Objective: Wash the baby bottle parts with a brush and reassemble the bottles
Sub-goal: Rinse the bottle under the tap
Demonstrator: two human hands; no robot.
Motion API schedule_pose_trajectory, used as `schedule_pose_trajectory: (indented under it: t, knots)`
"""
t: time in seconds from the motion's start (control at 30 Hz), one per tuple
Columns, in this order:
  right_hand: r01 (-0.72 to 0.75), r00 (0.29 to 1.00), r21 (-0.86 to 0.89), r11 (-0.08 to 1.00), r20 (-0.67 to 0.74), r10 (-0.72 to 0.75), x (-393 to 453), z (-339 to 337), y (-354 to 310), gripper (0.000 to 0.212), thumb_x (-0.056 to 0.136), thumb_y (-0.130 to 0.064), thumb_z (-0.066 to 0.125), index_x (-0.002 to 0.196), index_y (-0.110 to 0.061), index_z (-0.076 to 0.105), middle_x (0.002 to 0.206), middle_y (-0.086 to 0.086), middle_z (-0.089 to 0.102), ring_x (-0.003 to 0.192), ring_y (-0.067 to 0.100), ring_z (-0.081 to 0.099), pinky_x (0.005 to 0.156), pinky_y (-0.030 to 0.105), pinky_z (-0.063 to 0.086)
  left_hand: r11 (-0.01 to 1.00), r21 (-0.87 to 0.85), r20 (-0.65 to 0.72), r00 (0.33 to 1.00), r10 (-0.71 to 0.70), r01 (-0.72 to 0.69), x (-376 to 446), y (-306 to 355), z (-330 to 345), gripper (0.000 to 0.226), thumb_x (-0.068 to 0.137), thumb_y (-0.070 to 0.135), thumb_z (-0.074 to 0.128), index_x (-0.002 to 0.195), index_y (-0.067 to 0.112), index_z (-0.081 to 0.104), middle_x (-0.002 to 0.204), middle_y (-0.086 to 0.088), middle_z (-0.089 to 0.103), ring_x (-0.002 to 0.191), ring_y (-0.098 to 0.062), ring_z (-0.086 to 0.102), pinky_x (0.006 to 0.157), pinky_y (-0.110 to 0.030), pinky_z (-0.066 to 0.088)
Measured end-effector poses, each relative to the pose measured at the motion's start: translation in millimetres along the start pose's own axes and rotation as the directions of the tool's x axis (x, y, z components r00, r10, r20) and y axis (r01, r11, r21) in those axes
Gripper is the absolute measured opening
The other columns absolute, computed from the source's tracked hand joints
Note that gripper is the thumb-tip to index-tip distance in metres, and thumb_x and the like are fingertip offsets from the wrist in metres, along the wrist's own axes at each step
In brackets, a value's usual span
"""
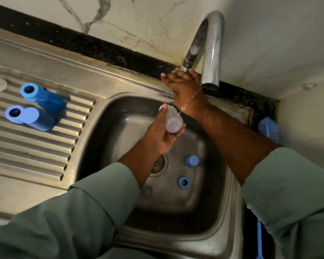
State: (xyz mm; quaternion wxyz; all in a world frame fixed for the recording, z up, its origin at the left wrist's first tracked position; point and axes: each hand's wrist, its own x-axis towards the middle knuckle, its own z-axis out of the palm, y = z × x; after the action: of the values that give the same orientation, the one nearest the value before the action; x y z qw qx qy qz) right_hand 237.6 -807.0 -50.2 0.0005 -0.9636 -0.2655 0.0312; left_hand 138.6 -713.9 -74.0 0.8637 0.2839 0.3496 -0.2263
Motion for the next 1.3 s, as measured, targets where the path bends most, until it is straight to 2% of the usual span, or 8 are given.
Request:
schedule_pose_trajectory:
  t: [0.17, 0.37, 0.5, 0.7, 0.83, 1.03, 1.13, 1.3]
  knots:
    - [-0.002, 1.0, -0.049, 0.999, 0.026, 0.004, 1.8, -3.3, -2.4, 0.065, 0.09, -0.009, 0.047, 0.15, -0.025, 0.027, 0.149, -0.008, 0.038, 0.139, 0.016, 0.029, 0.103, 0.024, -0.001, 0.999, -0.028, 0.035, 0.999, -0.021, 0.022, -0.2, 0.7, -4.6, 0.038, 0.096, 0.036, 0.058, 0.123, 0.01, 0.058, 0.103, -0.012, 0.063, 0.09, -0.025, 0.061, 0.088, -0.045, 0.052]
    - [-0.003, 1.0, -0.049, 0.999, 0.031, 0.005, 0.7, -6.6, -4.5, 0.065, 0.09, -0.005, 0.042, 0.15, -0.024, 0.026, 0.15, -0.008, 0.037, 0.139, 0.016, 0.028, 0.104, 0.024, -0.003, 0.995, 0.091, 0.073, 0.997, -0.04, 0.033, -2.3, 1.8, -13.3, 0.039, 0.087, 0.039, 0.041, 0.105, 0.013, 0.064, 0.096, -0.008, 0.062, 0.073, -0.02, 0.058, 0.066, -0.033, 0.042]
    - [-0.002, 1.0, -0.046, 0.999, 0.013, 0.003, -0.4, -7.6, -4.3, 0.064, 0.091, -0.005, 0.043, 0.15, -0.024, 0.027, 0.149, -0.008, 0.038, 0.139, 0.015, 0.028, 0.103, 0.021, -0.005, 0.946, 0.324, 0.128, 0.992, -0.019, -0.023, -4.7, -0.1, -9.5, 0.05, 0.083, 0.069, 0.053, 0.095, 0.022, 0.065, 0.078, 0.001, 0.063, 0.061, -0.012, 0.056, 0.054, -0.023, 0.042]
    - [-0.016, 1.0, -0.023, 1.0, 0.017, 0.016, -1.0, -9.7, -6.2, 0.063, 0.091, -0.005, 0.042, 0.15, -0.024, 0.027, 0.15, -0.008, 0.037, 0.139, 0.017, 0.028, 0.105, 0.018, -0.005, 0.924, 0.372, 0.093, 0.994, 0.059, -0.09, -7.3, -12.8, -19.6, 0.052, 0.075, 0.043, 0.075, 0.12, 0.02, 0.063, 0.113, -0.005, 0.07, 0.105, -0.025, 0.065, 0.086, -0.043, 0.056]
    - [-0.018, 1.0, -0.001, 1.0, 0.005, 0.018, -1.2, -8.4, -7.2, 0.064, 0.089, -0.004, 0.046, 0.149, -0.023, 0.03, 0.148, -0.008, 0.04, 0.138, 0.017, 0.03, 0.102, 0.019, -0.001, 0.867, 0.47, 0.051, 0.985, 0.162, -0.167, -11.1, -8.4, -19.6, 0.058, 0.066, 0.039, 0.084, 0.118, 0.021, 0.067, 0.111, -0.005, 0.072, 0.107, -0.028, 0.067, 0.089, -0.047, 0.056]
    - [-0.015, 1.0, -0.005, 1.0, 0.004, 0.015, -2.5, -11.1, -6.9, 0.064, 0.09, -0.002, 0.043, 0.15, -0.022, 0.028, 0.149, -0.008, 0.038, 0.14, 0.014, 0.027, 0.1, 0.015, -0.003, 0.393, 0.832, 0.189, 0.866, 0.463, -0.392, -13.9, 1.6, -18.9, 0.051, 0.068, 0.029, 0.088, 0.114, 0.028, 0.065, 0.102, 0.015, 0.064, 0.093, 0.011, 0.058, 0.075, -0.004, 0.041]
    - [-0.037, 0.999, 0.01, 0.999, 0.012, 0.037, -3.2, -11.4, -7.3, 0.064, 0.092, -0.003, 0.042, 0.15, -0.024, 0.026, 0.15, -0.01, 0.036, 0.141, 0.013, 0.024, 0.101, 0.014, -0.003, 0.184, 0.915, 0.217, 0.821, 0.528, -0.359, -13.4, 3.6, -26.1, 0.069, 0.065, 0.037, 0.089, 0.127, 0.031, 0.059, 0.115, 0.011, 0.059, 0.104, -0.004, 0.056, 0.084, -0.015, 0.044]
    - [-0.032, 0.999, -0.012, 0.999, 0.038, 0.033, -3.9, -14.4, -10.1, 0.066, 0.092, -0.005, 0.043, 0.151, -0.026, 0.023, 0.153, -0.009, 0.031, 0.142, 0.014, 0.022, 0.104, 0.02, -0.003, -0.168, 0.95, 0.309, 0.734, 0.604, -0.262, -19.4, 5.3, -33.3, 0.07, 0.074, 0.04, 0.082, 0.137, 0.033, 0.052, 0.133, 0.005, 0.058, 0.125, -0.018, 0.05, 0.105, -0.038, 0.036]
